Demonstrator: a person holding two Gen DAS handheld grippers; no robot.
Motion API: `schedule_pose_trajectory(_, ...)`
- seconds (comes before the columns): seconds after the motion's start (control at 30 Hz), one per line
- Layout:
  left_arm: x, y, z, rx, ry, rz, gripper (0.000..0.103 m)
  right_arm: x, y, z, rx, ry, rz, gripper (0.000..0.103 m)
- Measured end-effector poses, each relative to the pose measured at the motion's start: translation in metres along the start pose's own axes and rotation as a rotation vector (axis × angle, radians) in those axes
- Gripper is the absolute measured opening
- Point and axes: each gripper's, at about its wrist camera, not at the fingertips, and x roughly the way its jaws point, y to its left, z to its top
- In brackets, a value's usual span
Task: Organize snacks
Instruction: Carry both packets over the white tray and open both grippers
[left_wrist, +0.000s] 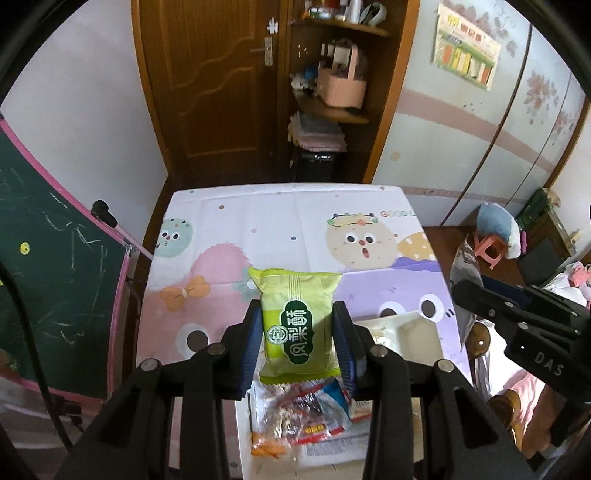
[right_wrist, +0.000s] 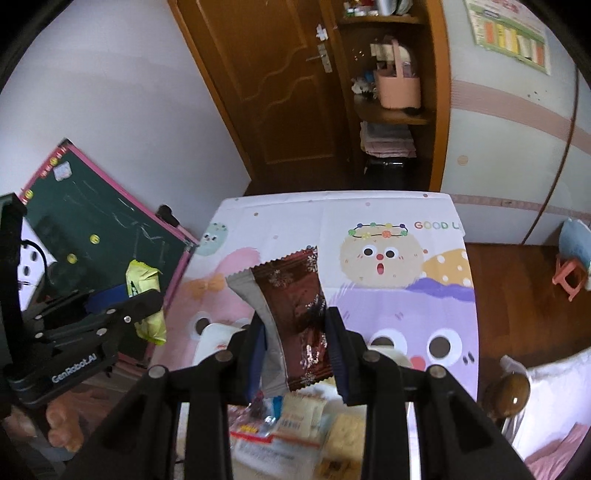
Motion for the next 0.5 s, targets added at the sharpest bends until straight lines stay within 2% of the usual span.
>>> schedule_pose_trajectory(0.27, -0.032, -0.013, -0.035, 0.015, -0.027, 0.021, 0.035, -0.046, 0.014, -0.031, 0.019, -0.028, 0.007, 0.031)
schedule_pose_trajectory(0.37, -0.033, -0.017, -0.046, 0.022, -0.021, 0.032, 0.035, -0.055, 0.021, -0.044, 0.009, -0.037, -0.019, 0.031)
schedule_pose_trajectory(0.5, -0.029, -0.021, -0.057, 0.03, -0.008, 0.04, 0.035, -0.058, 0.025, -0.059, 0.019, -0.009, -0.012, 0.031)
